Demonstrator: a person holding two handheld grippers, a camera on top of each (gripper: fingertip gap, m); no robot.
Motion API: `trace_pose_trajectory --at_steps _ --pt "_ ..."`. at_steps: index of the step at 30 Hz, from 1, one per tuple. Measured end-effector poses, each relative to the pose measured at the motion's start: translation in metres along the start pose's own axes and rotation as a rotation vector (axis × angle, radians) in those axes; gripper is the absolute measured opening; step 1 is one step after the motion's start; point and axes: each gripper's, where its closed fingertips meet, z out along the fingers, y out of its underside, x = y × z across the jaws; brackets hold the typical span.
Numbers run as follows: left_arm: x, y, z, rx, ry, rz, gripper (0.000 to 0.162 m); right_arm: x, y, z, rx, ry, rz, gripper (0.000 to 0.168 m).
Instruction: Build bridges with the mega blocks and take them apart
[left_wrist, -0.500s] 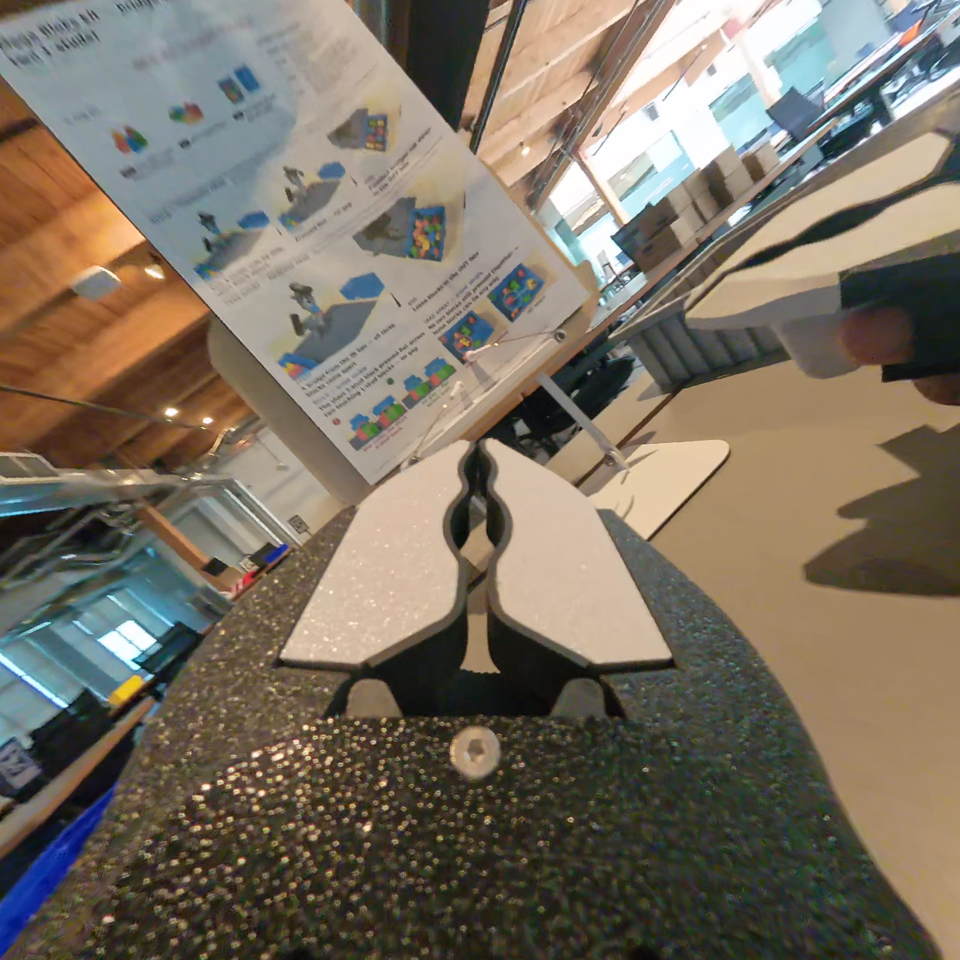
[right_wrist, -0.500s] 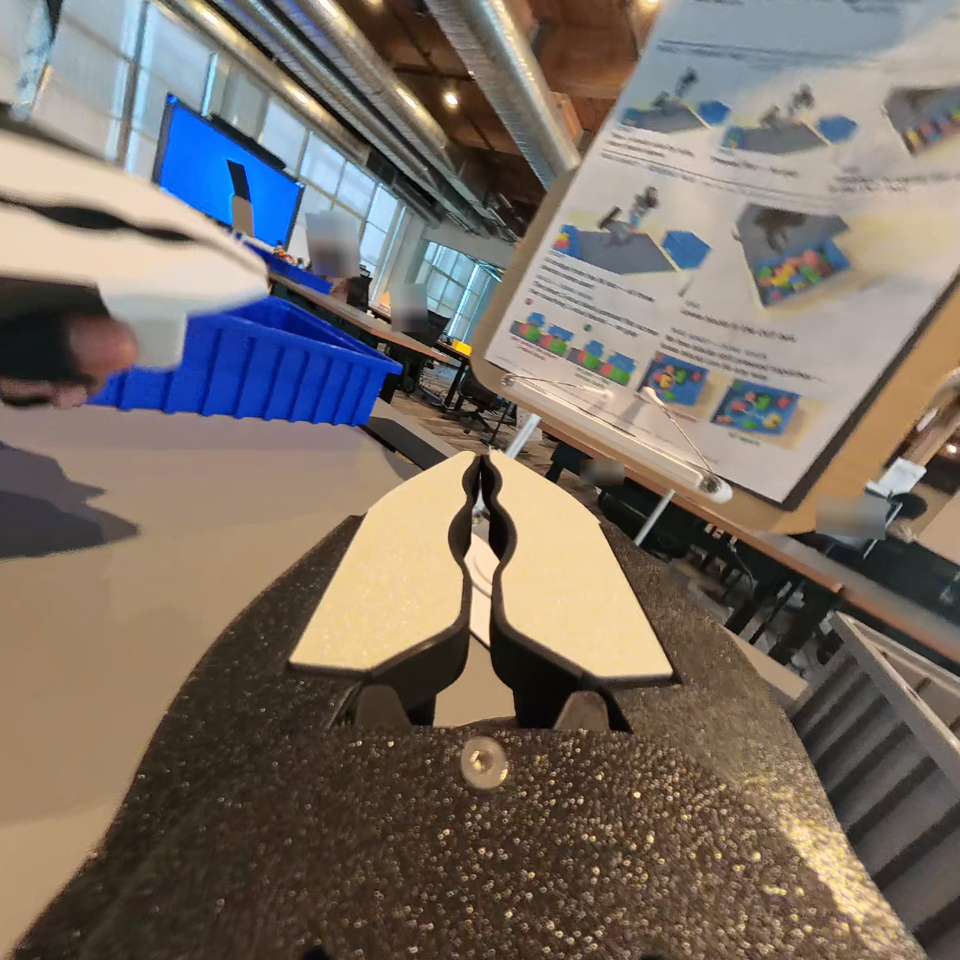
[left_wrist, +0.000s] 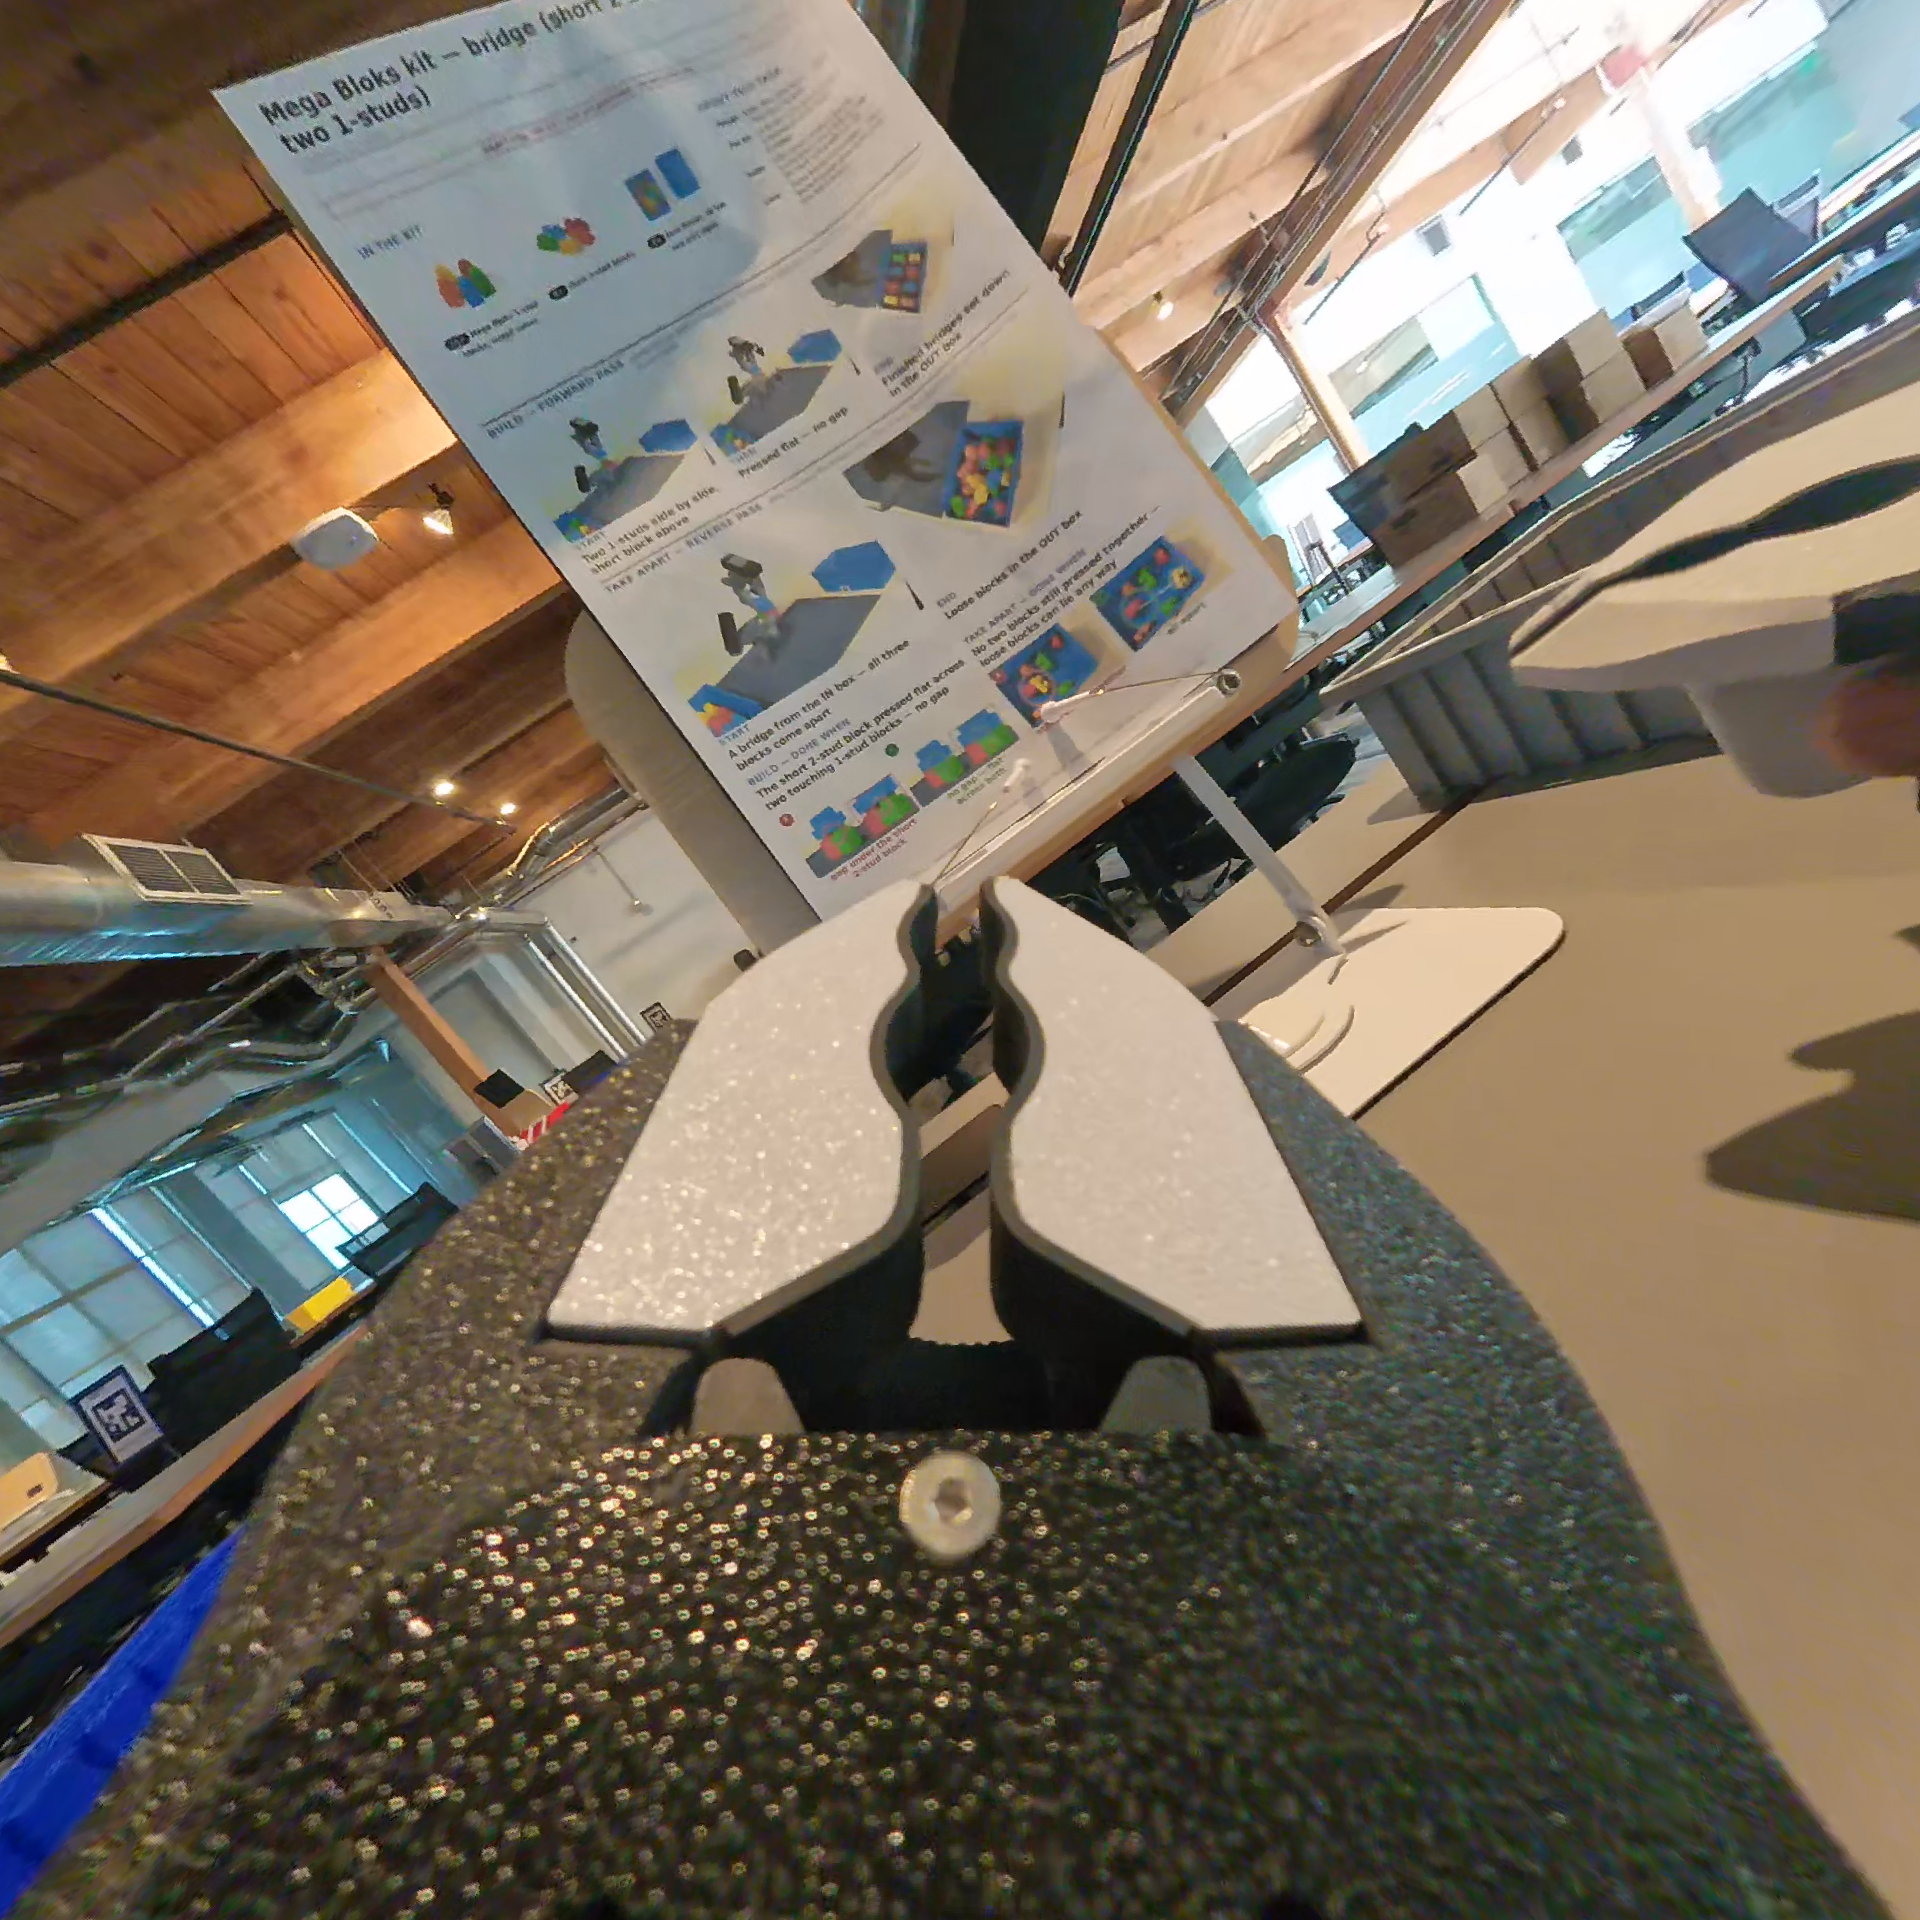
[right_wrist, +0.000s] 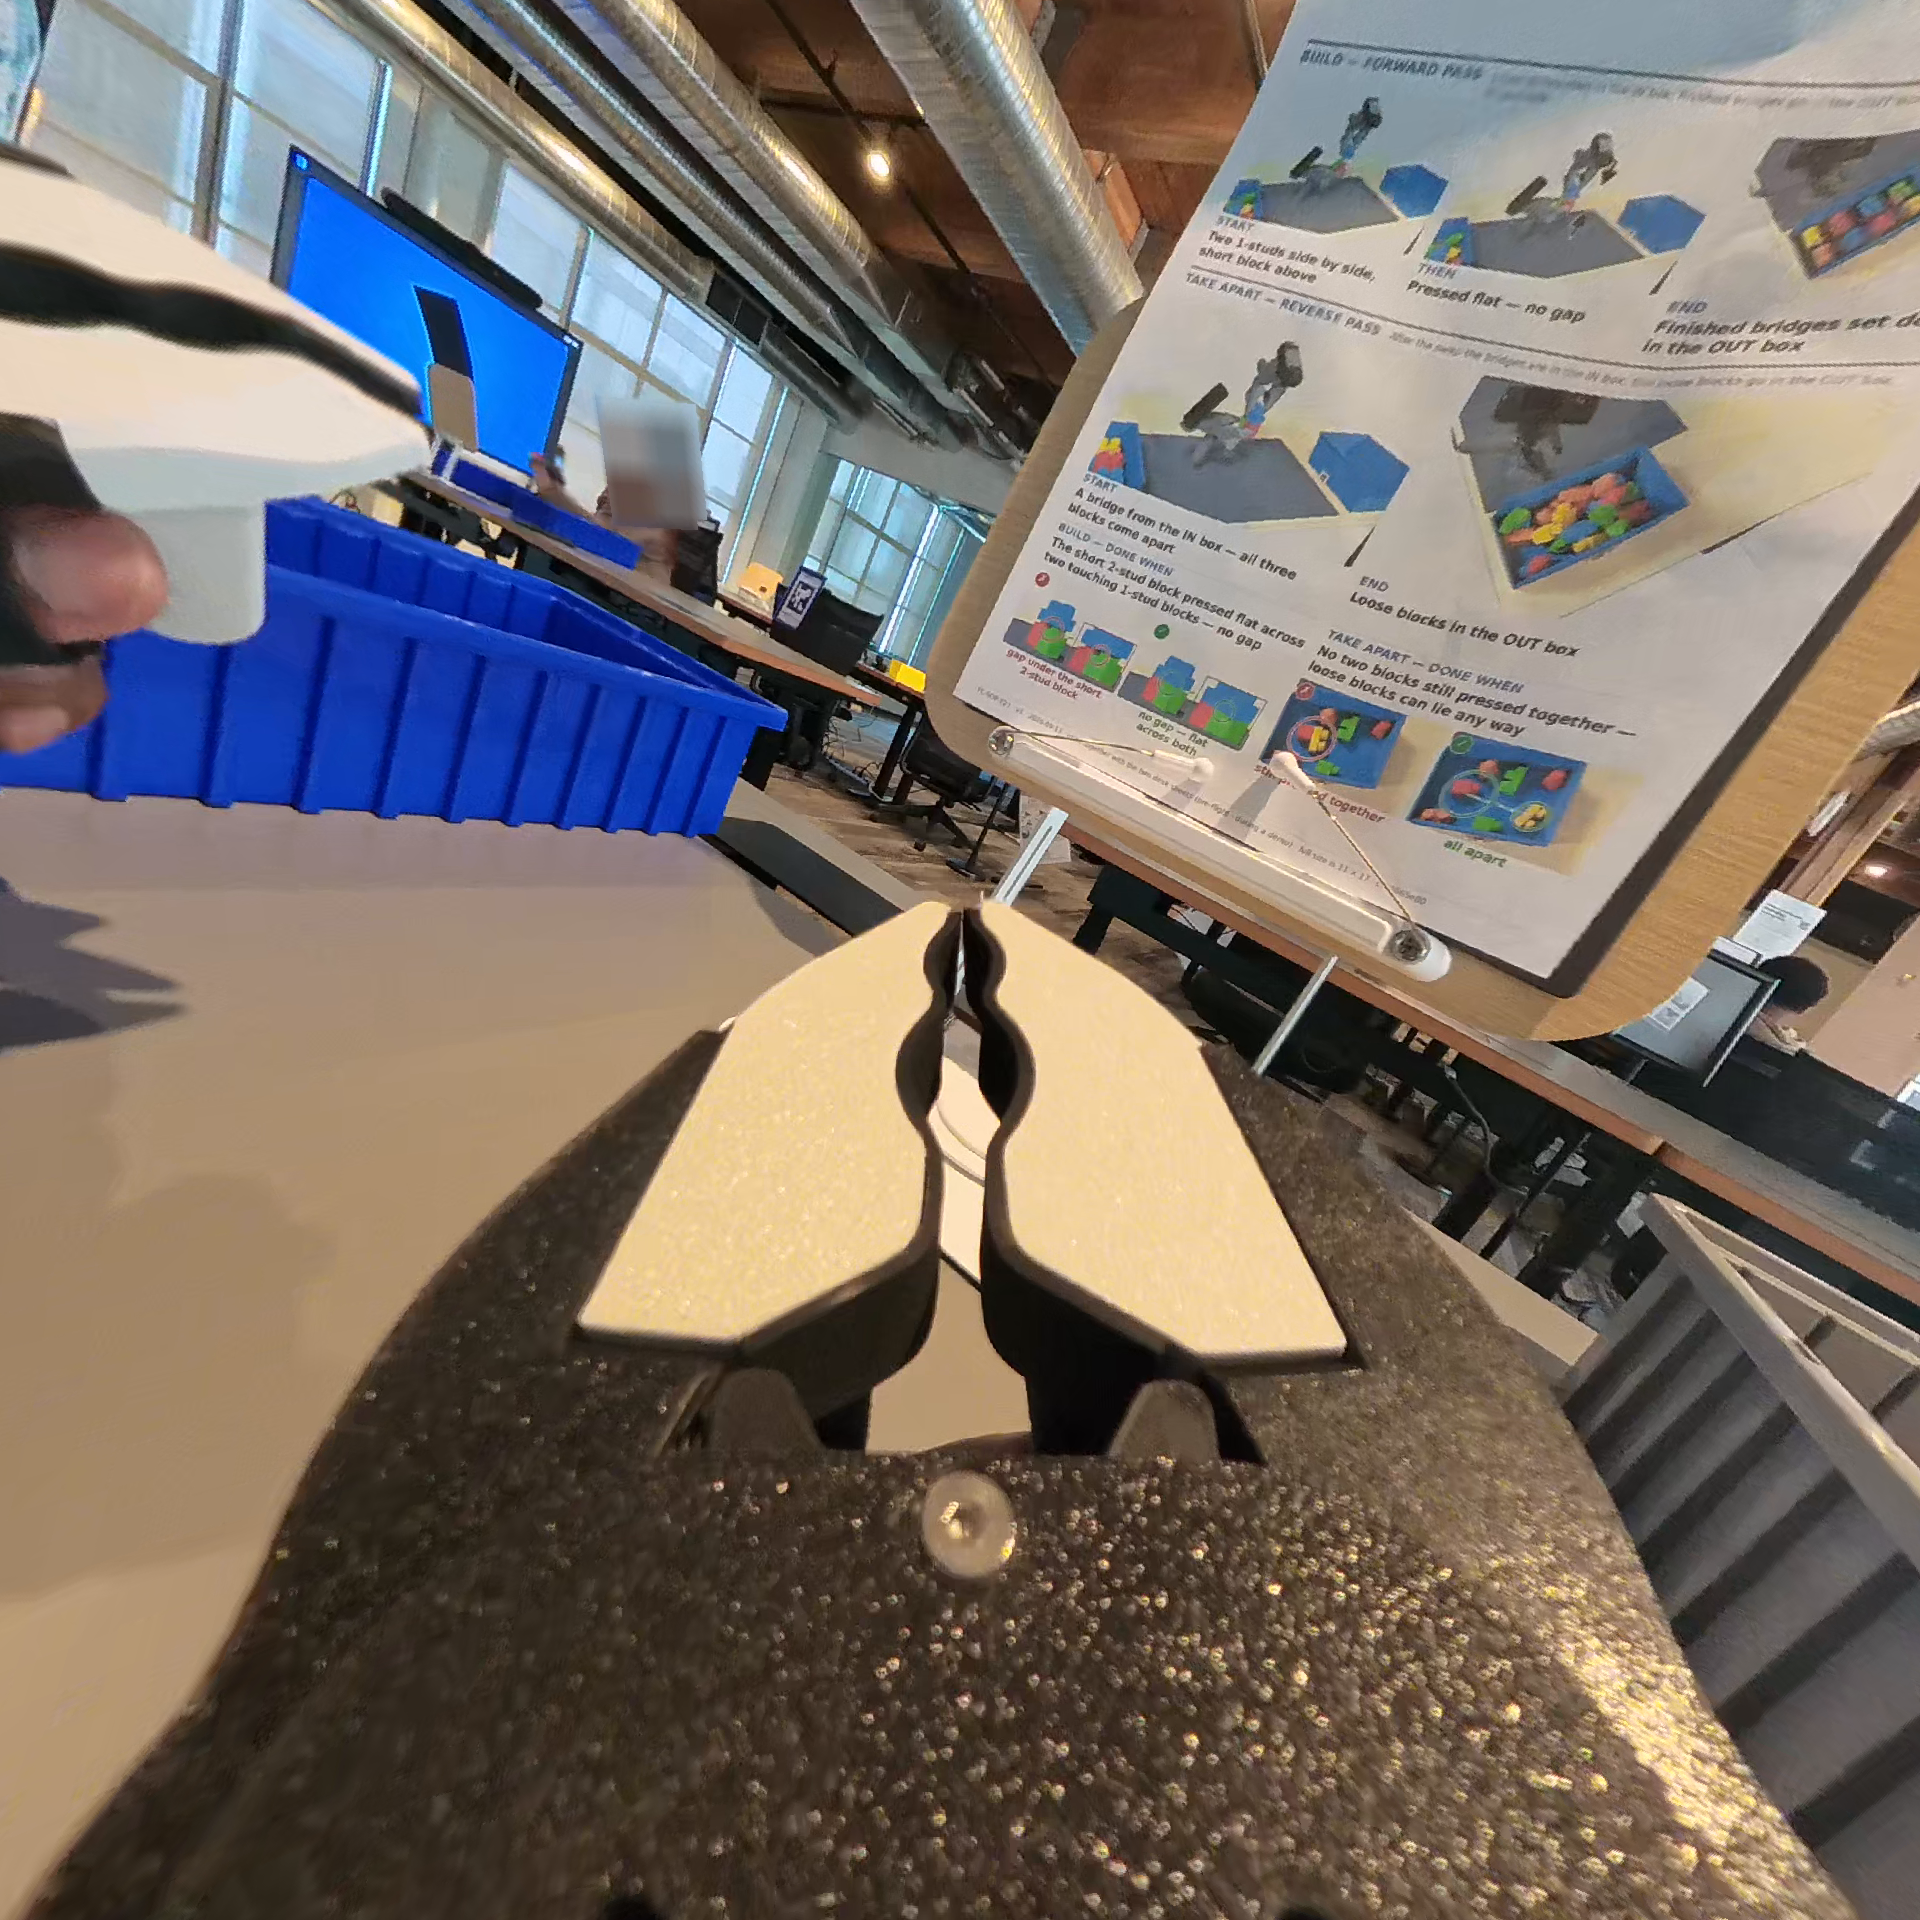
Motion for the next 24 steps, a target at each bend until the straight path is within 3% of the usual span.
trace_pose_trajectory --at_steps 6,11,14,16,24 --pt "-0.008 0.007 0.000 -0.057 -0.040 0.029 0.008 0.001 0.004 0.003 -0.013 -0.009 0.004 0.000" --pt "-0.030 0.038 0.007 -0.325 -0.149 0.147 0.012 0.003 0.004 0.005 -0.016 0.002 0.004 0.000" --pt "-0.055 0.010 0.015 -0.369 -0.234 0.250 0.013 0.003 0.005 0.005 -0.020 0.004 0.004 0.000" --pt "-0.072 0.009 0.027 -0.454 -0.227 0.237 0.013 0.004 0.006 0.004 -0.022 0.005 0.003 0.000" --pt "-0.156 0.098 0.062 -0.757 -0.326 -0.018 0.017 0.005 0.006 0.003 -0.022 0.006 0.013 0.000"
